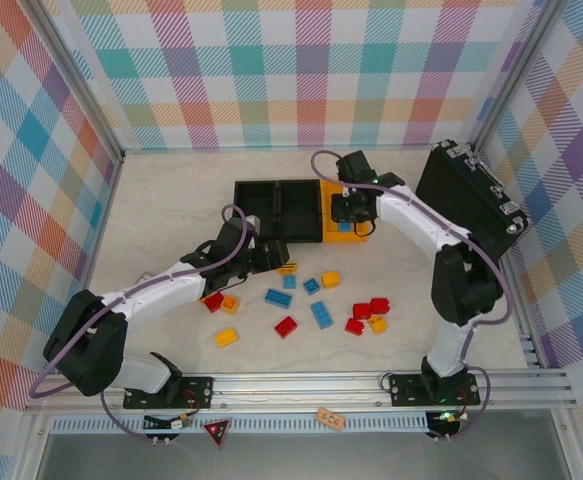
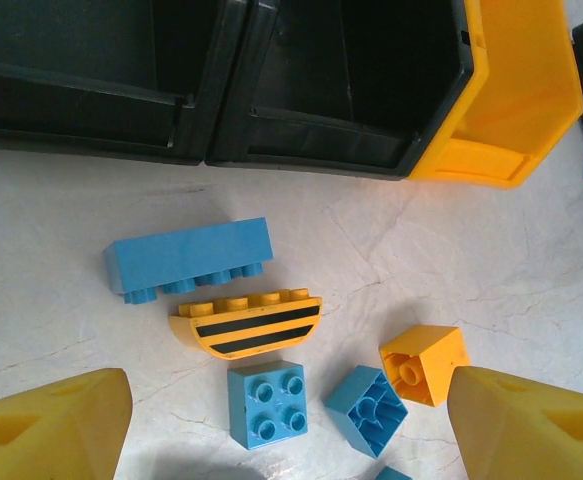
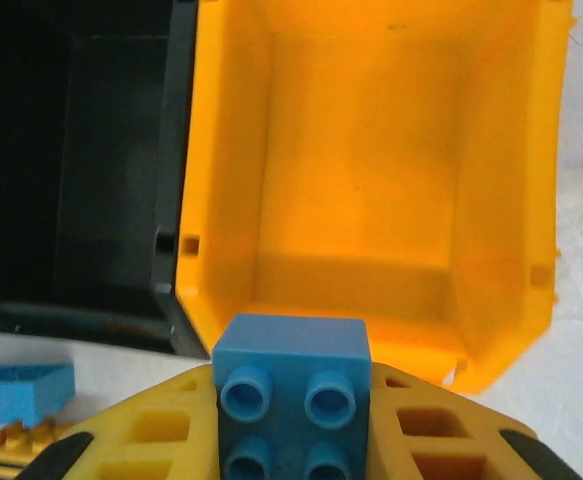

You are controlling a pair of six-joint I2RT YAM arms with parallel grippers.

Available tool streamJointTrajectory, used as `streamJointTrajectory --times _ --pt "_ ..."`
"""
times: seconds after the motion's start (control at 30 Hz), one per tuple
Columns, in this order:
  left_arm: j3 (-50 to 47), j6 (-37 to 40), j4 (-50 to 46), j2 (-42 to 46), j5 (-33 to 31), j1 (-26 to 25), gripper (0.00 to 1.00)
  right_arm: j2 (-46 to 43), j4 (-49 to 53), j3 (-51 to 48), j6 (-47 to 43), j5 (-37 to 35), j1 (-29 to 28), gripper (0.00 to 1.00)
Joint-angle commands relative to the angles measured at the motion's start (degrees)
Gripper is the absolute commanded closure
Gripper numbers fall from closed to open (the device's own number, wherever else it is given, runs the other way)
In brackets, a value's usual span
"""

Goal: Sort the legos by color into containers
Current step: Place the lego in the container.

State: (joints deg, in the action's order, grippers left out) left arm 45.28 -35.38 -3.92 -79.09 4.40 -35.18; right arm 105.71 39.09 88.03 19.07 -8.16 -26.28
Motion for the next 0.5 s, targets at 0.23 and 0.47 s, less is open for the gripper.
streamJointTrajectory --times 0.23,0.47 --pt "1.8 -0.8 -0.8 3.1 -1.0 -0.6 0.18 11.3 4.8 10.4 3.1 -0.4 1.8 0.76" --pt "1.4 -0.8 -1.3 3.2 -1.3 -0.6 0.18 14.9 5.5 13.4 3.3 -1.3 2.2 0.75"
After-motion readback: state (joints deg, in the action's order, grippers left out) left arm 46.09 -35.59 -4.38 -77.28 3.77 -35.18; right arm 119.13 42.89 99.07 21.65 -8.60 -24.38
